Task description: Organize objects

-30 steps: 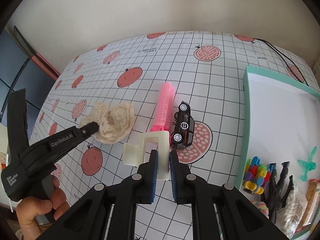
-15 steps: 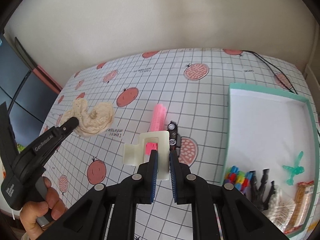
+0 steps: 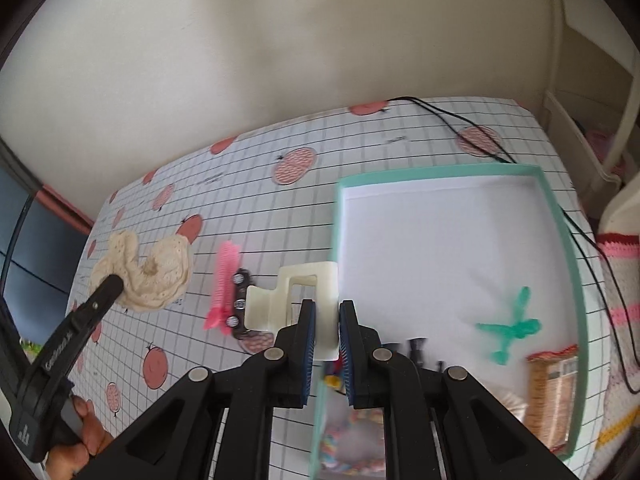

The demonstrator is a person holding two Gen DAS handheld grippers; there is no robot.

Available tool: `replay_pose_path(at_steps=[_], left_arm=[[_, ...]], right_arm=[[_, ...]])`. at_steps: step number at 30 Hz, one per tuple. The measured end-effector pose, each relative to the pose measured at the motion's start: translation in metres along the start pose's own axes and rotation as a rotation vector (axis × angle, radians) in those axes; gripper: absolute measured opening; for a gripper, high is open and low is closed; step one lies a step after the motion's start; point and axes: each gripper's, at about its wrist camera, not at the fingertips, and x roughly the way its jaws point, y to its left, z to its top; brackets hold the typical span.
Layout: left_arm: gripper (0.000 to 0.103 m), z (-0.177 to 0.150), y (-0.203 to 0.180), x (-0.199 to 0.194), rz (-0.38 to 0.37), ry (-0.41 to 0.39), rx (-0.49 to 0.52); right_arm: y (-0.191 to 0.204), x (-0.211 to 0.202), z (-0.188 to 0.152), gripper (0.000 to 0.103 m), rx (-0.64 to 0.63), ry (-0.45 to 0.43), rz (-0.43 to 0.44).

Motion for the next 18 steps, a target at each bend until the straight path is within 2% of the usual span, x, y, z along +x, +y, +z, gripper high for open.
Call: replay_pose_path(at_steps=[12,18], left_arm=[[0.008,-0.035,-0.079,0.001,-0.192,0.107,0.155],[0.008,-0.055,-0.111,0.006,-0.314,0.199,0.244]], right_arm=[[-0.063,-0.009,-0.001,0.013,0.096,0.015,-0.080],[-0.084,-0.011,-0.002,0.013,0.121,0.024,-0.134]])
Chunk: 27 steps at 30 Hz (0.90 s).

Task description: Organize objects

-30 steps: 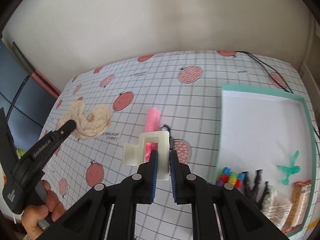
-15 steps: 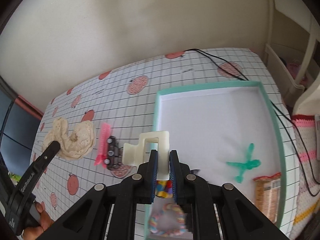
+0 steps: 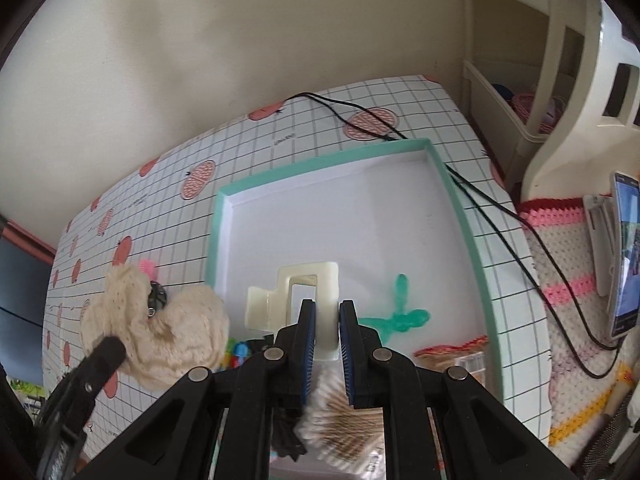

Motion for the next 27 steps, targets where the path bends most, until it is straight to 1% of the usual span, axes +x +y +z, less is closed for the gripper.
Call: replay_pose_path(at_steps=[3,5,8,10,12,14,17,20,22,24,27], left_arm=[[0.009,-0.006,-0.007,0.010,-0.053,0.054,0.022],[0.009,-0.010,-0.012,0.019,-0.079,0.106,0.047],[0.009,-0.019,-0.018,0.030,-0.079,0.182,0.078],[0.009,-0.023,-0.020,0.035,-0.072,0.213,0.092],[0.009,-0.025,-0.023,0.037,-0.061,0.225,0.107],[0.009,-0.026,-0.025,0.039,-0.046,0.235,0.130],[0.009,-0.029,-0.027,0.042,-0.024,0.254,0.155],[0.011,-0.031,-0.027,0.044,-0.010,0.270,0.168],[0.016,-0.030,-0.025,0.045,-0.008,0.272,0.167],[0.032,-0.029,-0.024,0.044,-0.007,0.271,0.159],[0.034,-0.027,-0.021,0.044,-0.015,0.271,0.140]], right_arm=[[-0.005,0.001,0.001,0.013,0.002,0.003,-0.025],[-0.007,0.002,0.001,0.013,0.004,0.007,-0.035],[-0.009,0.004,0.001,0.013,0.005,0.016,-0.039],[-0.009,0.006,0.000,0.013,0.001,0.022,-0.043],[-0.008,0.008,-0.001,0.014,-0.003,0.030,-0.049],[-0.007,0.009,-0.002,0.016,-0.005,0.038,-0.050],[-0.006,0.011,-0.003,0.016,-0.012,0.046,-0.056],[-0.005,0.011,-0.004,0.016,-0.014,0.052,-0.054],[-0.004,0.012,-0.003,0.020,-0.015,0.054,-0.054],[-0.003,0.011,-0.003,0.028,-0.019,0.051,-0.056],[-0.003,0.009,-0.001,0.029,-0.019,0.047,-0.053]])
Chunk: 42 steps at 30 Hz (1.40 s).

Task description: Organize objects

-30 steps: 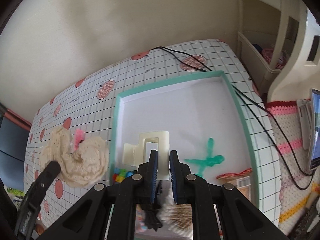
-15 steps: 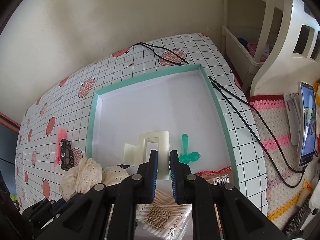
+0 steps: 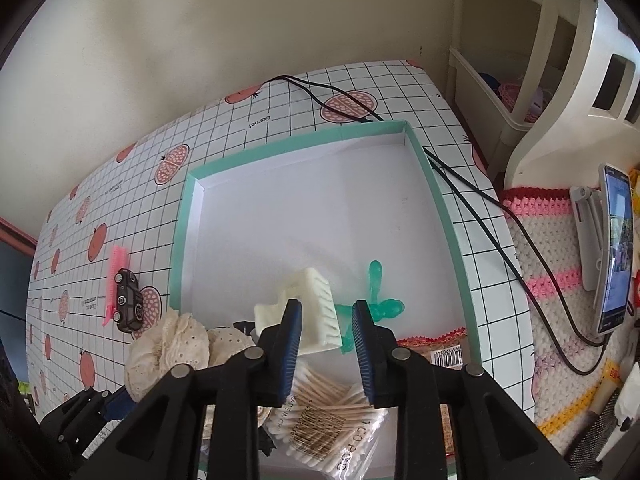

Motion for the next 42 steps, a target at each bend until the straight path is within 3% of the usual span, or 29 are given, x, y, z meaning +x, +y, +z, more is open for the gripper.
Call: replay_pose_path(at_steps=[4,7,13,19,22,30,34,37,42], left_arm=[[0.036,0.001,0.002,-0.005,-0.015,-0.018,-0.017],[0.046,0.003,0.004,-0.011,-0.037,-0.045,-0.034],[0.047,0.007,0.012,-0.023,-0.042,-0.111,-0.083],[0.050,0.011,0.027,-0.040,0.004,-0.209,-0.156],[0.056,0.012,0.036,-0.046,0.055,-0.244,-0.193],[0.063,0.009,0.066,-0.045,0.144,-0.235,-0.326],[0.066,0.006,0.077,-0.042,0.177,-0.226,-0.369],[0.077,0.004,0.082,-0.042,0.201,-0.226,-0.391],[0.080,0.003,0.087,-0.045,0.239,-0.233,-0.411]], right_arm=[[0.003,-0.004,0.001,0.029,-0.008,-0.010,0.007],[0.006,-0.009,0.002,0.029,-0.016,-0.018,0.011],[0.014,-0.024,0.005,0.031,-0.043,-0.049,0.017],[0.028,-0.036,0.006,0.045,-0.096,-0.069,0.016],[0.034,-0.041,0.007,0.060,-0.117,-0.081,0.015],[0.042,-0.045,0.007,0.085,-0.149,-0.087,0.017],[0.044,-0.042,0.005,0.090,-0.160,-0.080,0.014],[0.044,-0.041,0.006,0.096,-0.165,-0.082,0.014],[0.044,-0.041,0.005,0.103,-0.171,-0.087,0.008]])
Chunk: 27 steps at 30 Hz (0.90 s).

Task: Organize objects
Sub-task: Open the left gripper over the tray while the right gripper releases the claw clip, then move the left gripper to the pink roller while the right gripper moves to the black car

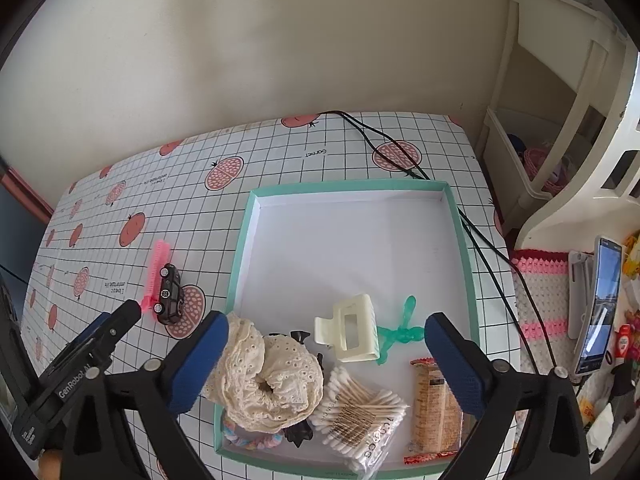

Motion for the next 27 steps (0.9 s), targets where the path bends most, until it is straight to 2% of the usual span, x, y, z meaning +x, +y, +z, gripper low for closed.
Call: replay_pose_path(at_steps=[1,2,3,7,16,20,23,27], left_arm=[[0.083,0.000,0.001,0.000,0.012,-0.004,0.000],[0.093,0.000,0.002,0.000,0.030,-0.013,0.002],[0.099,0.001,0.003,-0.001,0.049,-0.028,0.003],[0.100,0.003,0.007,-0.004,0.089,-0.062,0.010],[0.100,0.008,0.016,-0.003,0.086,-0.061,-0.025],[0.100,0.017,0.022,-0.005,0.085,-0.042,-0.059],[0.100,0.031,0.033,-0.008,0.071,-0.032,-0.121],[0.100,0.051,0.039,-0.017,0.069,-0.054,-0.165]], right_arm=[[0.000,0.000,0.000,0.103,-0.002,-0.002,-0.003],[0.000,0.000,0.000,0.103,-0.006,-0.002,-0.004],[0.001,0.000,0.000,0.103,-0.008,-0.001,-0.005],[0.002,0.003,0.000,0.103,-0.016,0.005,-0.005],[0.011,0.003,0.000,0.103,-0.040,0.010,0.006],[0.018,0.000,0.001,0.103,-0.050,-0.004,0.012],[0.023,-0.001,0.001,0.103,-0.066,-0.016,0.005],[0.027,0.000,0.004,0.103,-0.045,-0.036,0.029]])
